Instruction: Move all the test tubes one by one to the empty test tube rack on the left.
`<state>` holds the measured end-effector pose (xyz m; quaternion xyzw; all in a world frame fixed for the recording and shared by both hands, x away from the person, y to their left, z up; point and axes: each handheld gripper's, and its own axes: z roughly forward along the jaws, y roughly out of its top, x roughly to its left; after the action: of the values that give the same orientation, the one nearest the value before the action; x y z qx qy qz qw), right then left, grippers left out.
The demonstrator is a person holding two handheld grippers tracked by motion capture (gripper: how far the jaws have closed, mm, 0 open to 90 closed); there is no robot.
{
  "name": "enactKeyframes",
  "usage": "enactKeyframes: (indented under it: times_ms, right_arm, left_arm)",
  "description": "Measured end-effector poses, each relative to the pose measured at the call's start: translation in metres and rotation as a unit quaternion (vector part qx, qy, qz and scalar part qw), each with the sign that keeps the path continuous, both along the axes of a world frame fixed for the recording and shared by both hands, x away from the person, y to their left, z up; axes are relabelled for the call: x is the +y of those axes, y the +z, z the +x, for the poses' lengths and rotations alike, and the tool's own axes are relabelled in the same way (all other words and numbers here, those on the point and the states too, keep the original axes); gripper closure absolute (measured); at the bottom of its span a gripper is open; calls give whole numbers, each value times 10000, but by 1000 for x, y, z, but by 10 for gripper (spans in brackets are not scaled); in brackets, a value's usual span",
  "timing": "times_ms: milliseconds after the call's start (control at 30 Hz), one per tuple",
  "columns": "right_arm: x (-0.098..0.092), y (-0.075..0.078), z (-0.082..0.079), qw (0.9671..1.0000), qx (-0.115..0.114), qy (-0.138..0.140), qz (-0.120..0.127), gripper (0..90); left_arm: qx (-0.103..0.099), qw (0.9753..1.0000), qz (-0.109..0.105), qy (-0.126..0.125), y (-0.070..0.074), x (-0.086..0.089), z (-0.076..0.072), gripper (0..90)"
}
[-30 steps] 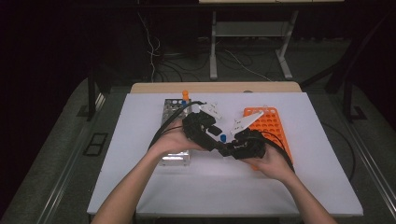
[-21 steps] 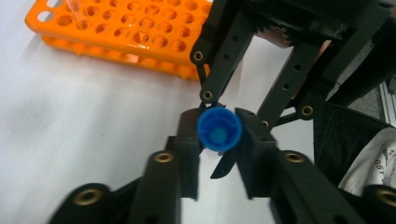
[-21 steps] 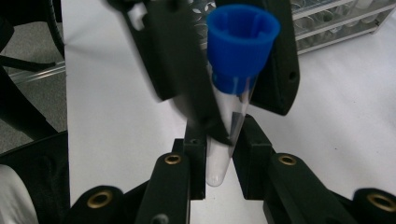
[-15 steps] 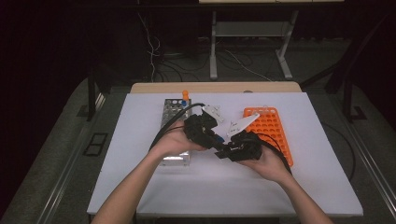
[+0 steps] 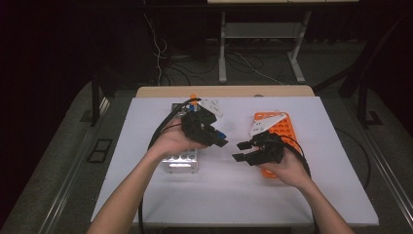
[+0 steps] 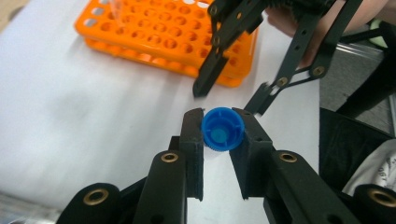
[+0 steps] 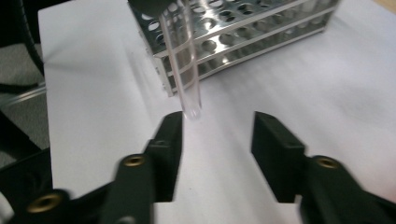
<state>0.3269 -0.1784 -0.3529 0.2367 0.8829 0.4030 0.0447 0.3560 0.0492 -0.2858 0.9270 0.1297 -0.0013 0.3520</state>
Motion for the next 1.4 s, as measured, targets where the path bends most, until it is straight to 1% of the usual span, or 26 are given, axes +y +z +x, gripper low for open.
enactKeyframes:
  times_ms: [33, 133, 233, 300, 367, 400, 433, 467, 600, 633, 667, 733, 867, 933, 1000, 1033, 1167, 1300, 1400]
  right_arm:
    - [-2, 1, 0, 10000, 25, -36, 37, 475]
    - [-9, 2, 0, 9999, 2, -144, 89, 404]
    - [-15, 5, 0, 9996, -20, -243, 139, 321]
    - [-19, 6, 0, 9994, -31, -297, 186, 239]
    - [-23, 8, 0, 9992, -35, -338, 197, 139]
    - [-25, 8, 0, 9991, -34, -372, 212, 128]
    - [-28, 9, 0, 9990, -47, -396, 208, 91]
    - [-30, 9, 0, 9988, -48, -425, 224, 79]
    - [-40, 11, 0, 9980, -30, -544, 308, 78]
    - [-43, 11, 0, 9979, -36, -564, 318, 5]
    - [-45, 11, 0, 9976, -30, -629, 282, 0]
    - [-49, 11, 0, 9974, -7, -652, 302, 1]
    - [-56, 9, -1, 9970, 29, -714, 295, 1]
    - [-58, 8, -1, 9969, 28, -736, 294, 1]
    - [-61, 7, -2, 9967, 54, -753, 294, 1]
    - [-62, 7, -2, 9967, 57, -763, 273, 1]
    - [-67, 4, -3, 9964, 60, -802, 273, 1]
    - [-70, 3, -3, 9960, 86, -847, 271, 1]
    - [-73, 3, -4, 9959, 76, -858, 278, 1]
  left_arm:
    - [-20, 10000, 9, 38, 2, 2, 1, 740]
    - [-67, 9999, -5, 87, 6, 6, 3, 740]
    - [-118, 9998, 25, 148, 11, 10, 5, 741]
    - [-154, 9997, 37, 194, 14, 13, 7, 741]
    - [-195, 9994, 44, 274, 17, 16, 10, 741]
    - [-209, 9992, 43, 324, 19, 18, 12, 741]
    - [-219, 9991, 31, 360, 20, 19, 13, 741]
    - [-242, 9989, 43, 403, 22, 22, 15, 741]
    - [-309, 9978, 47, 577, 26, 29, 22, 741]
    - [-328, 9974, 48, 636, 27, 31, 24, 741]
    - [-335, 9970, 31, 698, 28, 34, 26, 741]
    - [-376, 9964, 67, 757, 29, 37, 30, 741]
    - [-403, 9947, 56, 943, 30, 43, 38, 741]
    - [-449, 9937, 116, 1019, 30, 46, 43, 741]
    - [-457, 9929, 104, 1090, 29, 48, 47, 741]
    - [-473, 9922, 106, 1151, 28, 50, 50, 742]
    - [-510, 9905, 155, 1265, 24, 54, 57, 742]
    - [-545, 9882, 206, 1417, 19, 59, 66, 743]
    - [-563, 9862, 182, 1545, 15, 63, 72, 742]
